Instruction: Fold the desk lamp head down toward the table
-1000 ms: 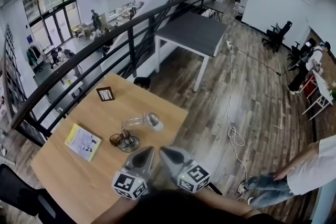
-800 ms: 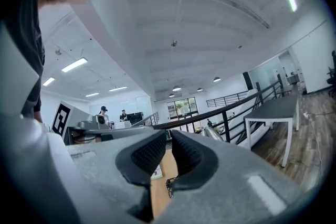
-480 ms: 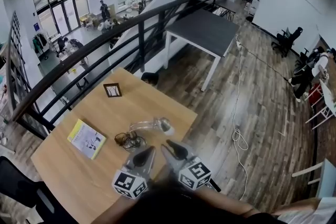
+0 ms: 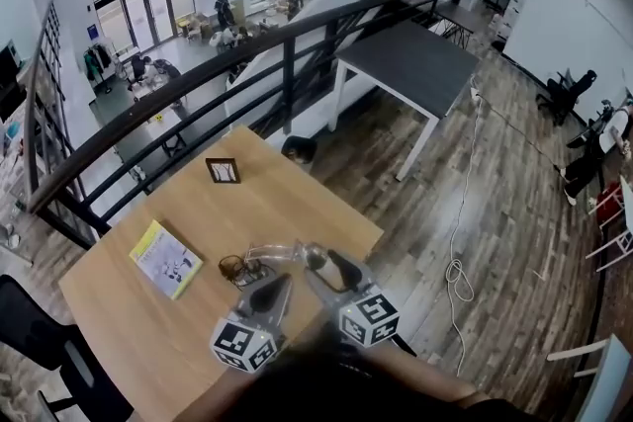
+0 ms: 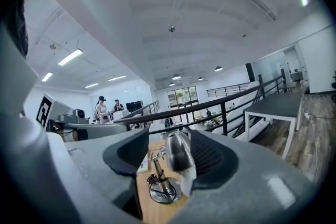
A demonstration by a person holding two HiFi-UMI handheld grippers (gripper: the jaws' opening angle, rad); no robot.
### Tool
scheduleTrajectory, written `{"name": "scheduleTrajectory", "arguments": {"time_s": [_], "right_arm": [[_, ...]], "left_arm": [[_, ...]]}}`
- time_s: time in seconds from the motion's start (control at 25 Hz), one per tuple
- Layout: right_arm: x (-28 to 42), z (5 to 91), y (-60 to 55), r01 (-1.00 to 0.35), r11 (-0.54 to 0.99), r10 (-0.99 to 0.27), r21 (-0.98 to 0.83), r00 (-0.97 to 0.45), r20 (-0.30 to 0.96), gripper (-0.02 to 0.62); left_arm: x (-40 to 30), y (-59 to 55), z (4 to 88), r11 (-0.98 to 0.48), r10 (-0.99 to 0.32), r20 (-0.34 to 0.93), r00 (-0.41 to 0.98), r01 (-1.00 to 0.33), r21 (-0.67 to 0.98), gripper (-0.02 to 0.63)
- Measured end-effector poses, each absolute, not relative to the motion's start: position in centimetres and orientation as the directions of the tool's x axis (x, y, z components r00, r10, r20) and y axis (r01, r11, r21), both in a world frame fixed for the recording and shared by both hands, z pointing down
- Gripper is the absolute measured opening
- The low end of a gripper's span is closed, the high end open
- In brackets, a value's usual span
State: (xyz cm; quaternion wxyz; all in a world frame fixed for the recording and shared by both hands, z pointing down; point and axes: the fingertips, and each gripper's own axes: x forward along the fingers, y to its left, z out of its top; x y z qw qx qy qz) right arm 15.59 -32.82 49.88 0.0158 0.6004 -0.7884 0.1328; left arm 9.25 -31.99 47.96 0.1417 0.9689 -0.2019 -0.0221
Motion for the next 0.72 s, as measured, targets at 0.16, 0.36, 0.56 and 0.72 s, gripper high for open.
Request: {"name": "scheduleTrajectory", "arguments": {"time_s": [0.16, 0.36, 0.56, 0.72], "right_arm": [[16.2, 50.9, -34.4, -0.940, 0.286, -0.915, -0.187, -0.326, 0.237, 0.261], [15.9, 52.0, -35.9, -0.915, 0.365, -0.874, -0.171, -0.400, 0.274, 0.278], [15.2, 53.3, -36.4, -0.885, 0.431, -0.827, -0.176, -0.466, 0.314, 0.279], [15.0, 53.7, -36.5, -0.872, 0.462, -0.809, -0.162, -0.489, 0.325, 0.278]], "left_arm": [[9.8, -33.5, 48.1, -0.853, -0.446, 0.024, 0.895, -0.433, 0.291, 0.000], [10.8, -34.6, 48.8, -0.831, -0.483, 0.032, 0.875, -0.470, 0.298, 0.000], [10.9, -35.1, 49.3, -0.800, -0.527, 0.048, 0.849, -0.514, 0.309, -0.002], [10.8, -35.0, 49.9, -0.776, -0.553, 0.065, 0.830, -0.542, 0.322, -0.002]]}}
